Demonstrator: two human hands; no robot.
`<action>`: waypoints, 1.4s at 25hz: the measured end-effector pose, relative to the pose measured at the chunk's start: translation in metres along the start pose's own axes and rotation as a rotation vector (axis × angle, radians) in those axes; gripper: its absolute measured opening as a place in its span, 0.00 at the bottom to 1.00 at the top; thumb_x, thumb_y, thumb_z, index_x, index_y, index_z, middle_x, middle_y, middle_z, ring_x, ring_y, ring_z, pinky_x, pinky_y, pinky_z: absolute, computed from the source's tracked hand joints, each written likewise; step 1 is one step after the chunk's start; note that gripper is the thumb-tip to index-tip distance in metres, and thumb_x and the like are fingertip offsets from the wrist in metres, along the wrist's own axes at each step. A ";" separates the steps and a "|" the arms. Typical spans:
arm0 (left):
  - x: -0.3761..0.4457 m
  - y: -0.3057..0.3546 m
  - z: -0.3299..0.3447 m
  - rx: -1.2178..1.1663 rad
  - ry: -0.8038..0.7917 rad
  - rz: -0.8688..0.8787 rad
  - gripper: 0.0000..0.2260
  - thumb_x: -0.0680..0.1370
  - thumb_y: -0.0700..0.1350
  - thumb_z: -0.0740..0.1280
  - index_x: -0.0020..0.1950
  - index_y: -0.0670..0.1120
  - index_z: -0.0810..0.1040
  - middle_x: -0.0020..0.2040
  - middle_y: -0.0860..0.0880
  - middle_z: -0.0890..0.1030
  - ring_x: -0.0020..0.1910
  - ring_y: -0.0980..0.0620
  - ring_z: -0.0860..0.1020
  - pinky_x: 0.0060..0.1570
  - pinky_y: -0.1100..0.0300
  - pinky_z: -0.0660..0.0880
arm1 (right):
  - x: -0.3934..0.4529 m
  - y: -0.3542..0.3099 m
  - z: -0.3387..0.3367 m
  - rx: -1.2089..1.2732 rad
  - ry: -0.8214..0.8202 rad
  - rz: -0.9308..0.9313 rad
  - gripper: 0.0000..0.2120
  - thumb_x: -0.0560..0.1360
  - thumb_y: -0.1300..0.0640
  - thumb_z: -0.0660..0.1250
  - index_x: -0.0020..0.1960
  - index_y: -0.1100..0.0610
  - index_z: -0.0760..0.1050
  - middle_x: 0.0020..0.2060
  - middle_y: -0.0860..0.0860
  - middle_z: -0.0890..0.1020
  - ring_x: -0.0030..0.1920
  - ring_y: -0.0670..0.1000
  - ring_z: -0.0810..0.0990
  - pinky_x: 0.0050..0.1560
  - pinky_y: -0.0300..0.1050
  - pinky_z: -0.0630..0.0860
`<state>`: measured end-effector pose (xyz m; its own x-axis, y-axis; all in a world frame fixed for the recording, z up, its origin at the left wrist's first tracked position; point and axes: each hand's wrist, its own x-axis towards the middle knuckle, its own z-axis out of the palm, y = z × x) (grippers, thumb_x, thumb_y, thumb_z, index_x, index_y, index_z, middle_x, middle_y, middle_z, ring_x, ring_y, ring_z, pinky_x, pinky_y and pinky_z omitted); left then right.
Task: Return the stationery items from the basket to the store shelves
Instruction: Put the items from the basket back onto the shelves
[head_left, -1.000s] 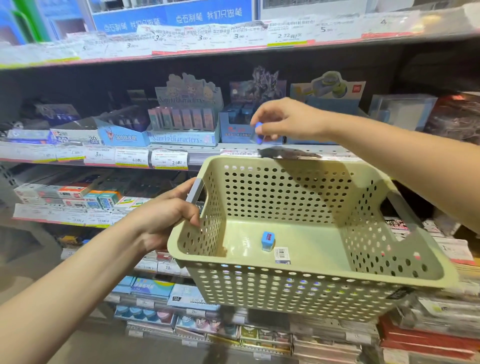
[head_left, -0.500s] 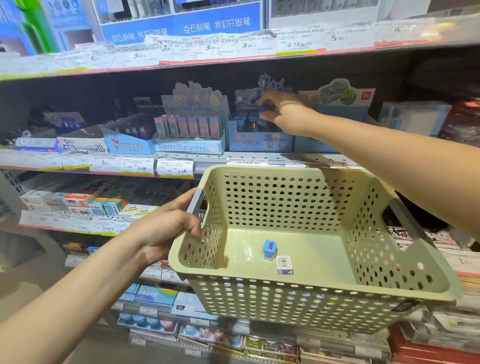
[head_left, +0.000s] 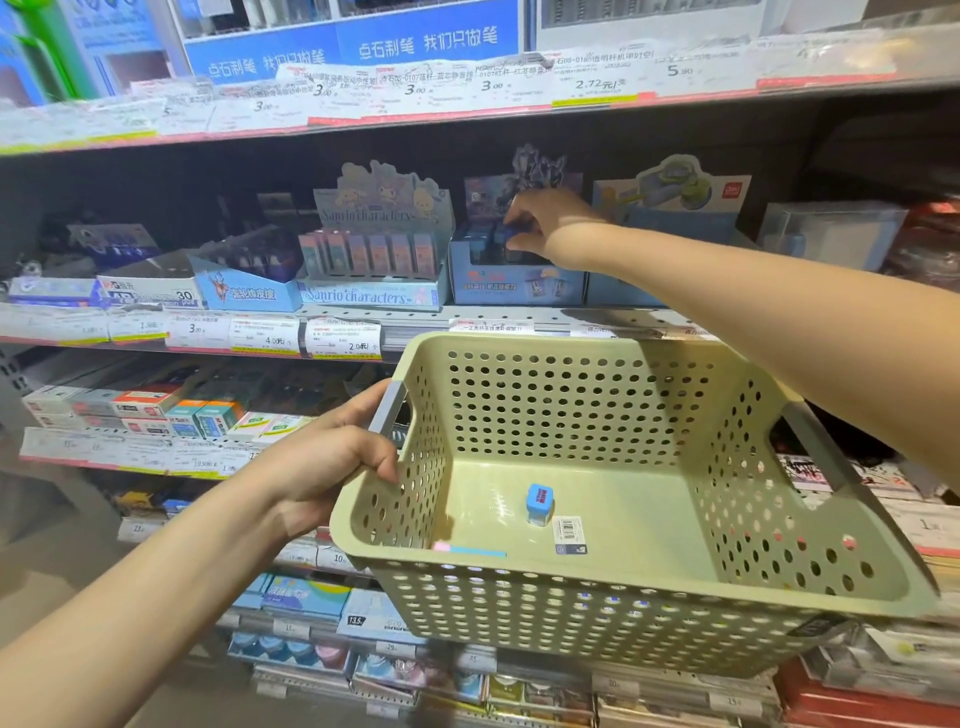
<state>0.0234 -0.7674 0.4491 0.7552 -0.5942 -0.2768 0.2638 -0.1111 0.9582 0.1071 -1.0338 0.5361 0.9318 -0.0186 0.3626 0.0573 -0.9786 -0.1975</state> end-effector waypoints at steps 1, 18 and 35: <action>0.000 0.000 0.000 -0.003 -0.001 0.000 0.32 0.64 0.23 0.54 0.53 0.55 0.79 0.38 0.39 0.79 0.26 0.44 0.78 0.25 0.54 0.77 | 0.001 -0.001 0.001 -0.002 -0.001 -0.002 0.16 0.78 0.56 0.63 0.64 0.60 0.71 0.62 0.55 0.76 0.61 0.56 0.75 0.56 0.42 0.69; 0.000 0.000 -0.002 0.033 -0.006 -0.001 0.35 0.68 0.22 0.49 0.55 0.56 0.78 0.33 0.41 0.79 0.24 0.45 0.77 0.22 0.56 0.76 | 0.001 0.004 -0.002 0.039 -0.060 -0.071 0.15 0.78 0.58 0.62 0.64 0.58 0.70 0.62 0.54 0.75 0.60 0.54 0.74 0.51 0.38 0.65; -0.006 0.003 0.004 0.046 0.028 -0.002 0.32 0.69 0.22 0.49 0.53 0.54 0.77 0.25 0.44 0.78 0.20 0.48 0.75 0.20 0.60 0.74 | 0.008 -0.009 0.003 0.015 -0.009 -0.052 0.16 0.76 0.51 0.66 0.61 0.57 0.73 0.57 0.54 0.78 0.56 0.55 0.77 0.52 0.43 0.71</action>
<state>0.0176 -0.7678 0.4539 0.7714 -0.5715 -0.2798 0.2376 -0.1493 0.9598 0.1152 -1.0246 0.5384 0.9308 0.0339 0.3640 0.1107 -0.9751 -0.1922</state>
